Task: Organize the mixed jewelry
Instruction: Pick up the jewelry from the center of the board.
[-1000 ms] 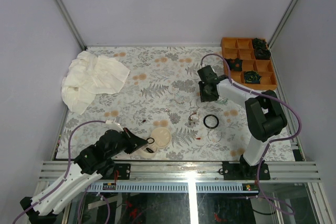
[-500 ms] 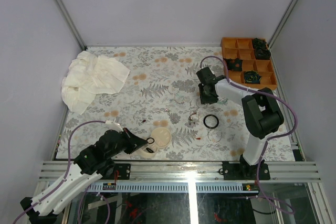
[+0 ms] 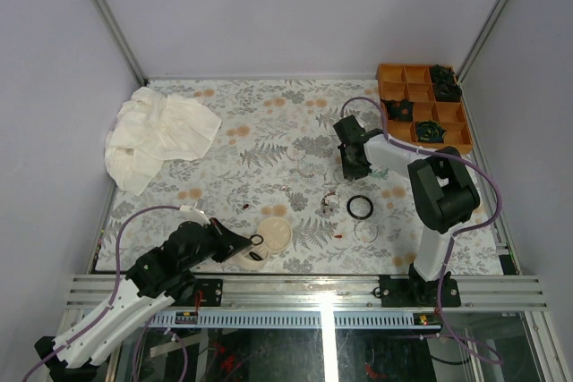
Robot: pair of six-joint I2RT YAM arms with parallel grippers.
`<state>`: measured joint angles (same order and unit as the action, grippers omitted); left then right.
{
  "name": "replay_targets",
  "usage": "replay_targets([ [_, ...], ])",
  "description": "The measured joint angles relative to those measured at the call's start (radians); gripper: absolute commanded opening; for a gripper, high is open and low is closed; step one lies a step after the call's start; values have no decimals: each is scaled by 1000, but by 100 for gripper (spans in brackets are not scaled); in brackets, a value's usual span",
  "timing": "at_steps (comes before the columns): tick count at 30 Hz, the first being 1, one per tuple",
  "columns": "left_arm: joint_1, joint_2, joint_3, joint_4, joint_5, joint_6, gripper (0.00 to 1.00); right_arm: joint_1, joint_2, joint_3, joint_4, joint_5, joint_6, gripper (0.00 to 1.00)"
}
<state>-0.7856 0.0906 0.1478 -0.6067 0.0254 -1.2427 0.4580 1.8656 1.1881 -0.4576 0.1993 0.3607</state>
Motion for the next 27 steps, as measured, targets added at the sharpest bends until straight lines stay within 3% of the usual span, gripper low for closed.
replay_targets([
  [10, 0, 0, 0, 0, -2, 0, 1, 0, 17, 20, -4, 45, -2, 0],
  [21, 0, 5, 1, -2, -7, 0, 1, 0, 16, 55, -10, 72, -21, 0],
  [27, 0, 6, 1, -2, -8, 0, 1, 7, -72, 54, -31, 75, -33, 0],
])
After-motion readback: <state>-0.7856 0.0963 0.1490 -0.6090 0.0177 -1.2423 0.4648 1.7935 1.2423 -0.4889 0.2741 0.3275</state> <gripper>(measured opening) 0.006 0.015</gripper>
